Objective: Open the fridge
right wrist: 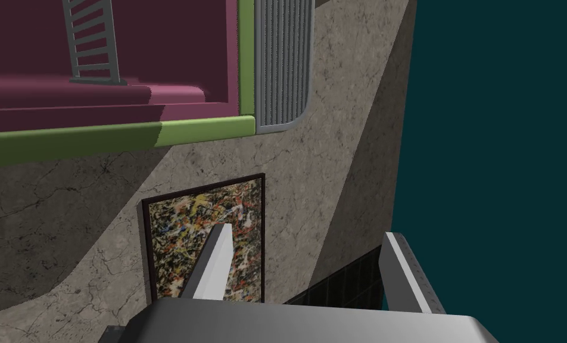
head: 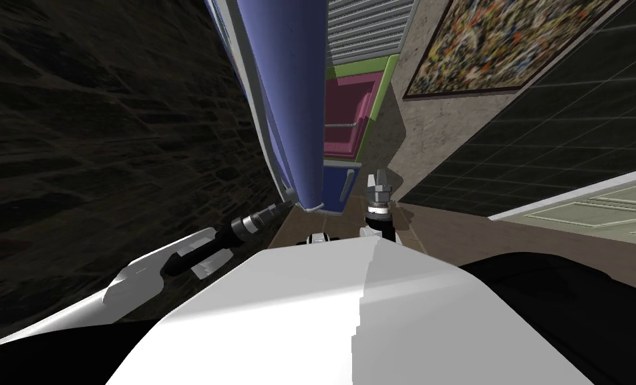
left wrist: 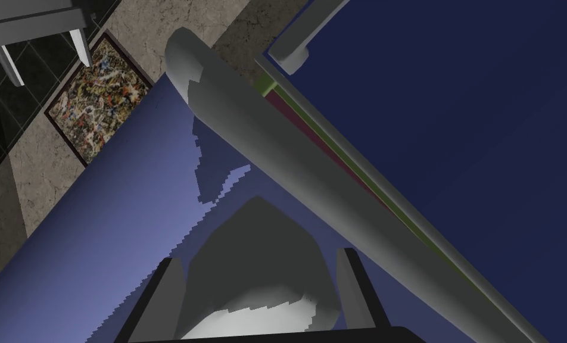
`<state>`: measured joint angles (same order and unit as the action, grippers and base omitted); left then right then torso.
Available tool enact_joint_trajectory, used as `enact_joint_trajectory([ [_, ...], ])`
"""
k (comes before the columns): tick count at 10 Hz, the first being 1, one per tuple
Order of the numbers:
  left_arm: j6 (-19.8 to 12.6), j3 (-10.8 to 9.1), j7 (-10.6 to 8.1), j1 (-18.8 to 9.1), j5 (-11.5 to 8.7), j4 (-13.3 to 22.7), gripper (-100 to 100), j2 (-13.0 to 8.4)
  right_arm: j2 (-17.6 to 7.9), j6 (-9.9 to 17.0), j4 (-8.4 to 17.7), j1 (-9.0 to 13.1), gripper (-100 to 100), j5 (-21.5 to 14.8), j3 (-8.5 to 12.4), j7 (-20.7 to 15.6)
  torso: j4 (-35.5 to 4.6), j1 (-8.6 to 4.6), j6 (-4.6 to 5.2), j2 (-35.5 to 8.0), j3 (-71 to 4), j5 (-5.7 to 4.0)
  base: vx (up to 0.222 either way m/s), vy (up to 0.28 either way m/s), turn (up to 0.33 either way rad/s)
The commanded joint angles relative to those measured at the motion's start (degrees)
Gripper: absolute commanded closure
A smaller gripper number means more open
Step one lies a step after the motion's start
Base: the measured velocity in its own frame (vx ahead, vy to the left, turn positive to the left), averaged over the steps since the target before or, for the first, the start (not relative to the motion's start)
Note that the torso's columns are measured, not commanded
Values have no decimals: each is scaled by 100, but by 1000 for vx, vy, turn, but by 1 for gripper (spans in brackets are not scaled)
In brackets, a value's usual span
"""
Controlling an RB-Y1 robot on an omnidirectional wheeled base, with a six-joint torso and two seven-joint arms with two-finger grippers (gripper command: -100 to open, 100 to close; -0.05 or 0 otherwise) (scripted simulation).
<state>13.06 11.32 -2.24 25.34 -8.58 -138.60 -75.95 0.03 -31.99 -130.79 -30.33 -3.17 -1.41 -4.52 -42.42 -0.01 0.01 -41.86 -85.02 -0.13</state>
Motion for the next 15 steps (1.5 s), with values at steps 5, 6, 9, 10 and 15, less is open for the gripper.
enact_joint_trajectory([
  [5, 719, 162, -107, -73, -2, 75, 100, -584, 0, 0, 0, 1, 0, 0, 0, 0, 15, 10, 5, -11, 20, 8, -1, 144, -19],
  [6, 719, 162, -107, -73, -2, 75, 100, -584, -1, 0, 0, 1, 0, 0, 1, 0, 10, 56, 0, -27, 30, 27, 27, 260, -70],
  [9, 964, 230, -50, -8, 53, -6, 100, -748, -1, 0, 1, 0, 0, 0, 1, 0, 13, -9, 7, 26, -15, 1, 49, 258, -65],
  [10, 1087, 265, -21, 24, 81, -46, 100, -830, -2, 0, 0, 0, 0, 0, 1, 0, 11, -8, 9, 31, -22, -5, 34, 250, -146],
  [15, 1332, 333, 36, 89, 137, -127, 100, -995, -1, 0, 0, 0, 0, 0, 1, 0, 9, 1, 11, 24, -15, 2, 29, 222, -55],
])
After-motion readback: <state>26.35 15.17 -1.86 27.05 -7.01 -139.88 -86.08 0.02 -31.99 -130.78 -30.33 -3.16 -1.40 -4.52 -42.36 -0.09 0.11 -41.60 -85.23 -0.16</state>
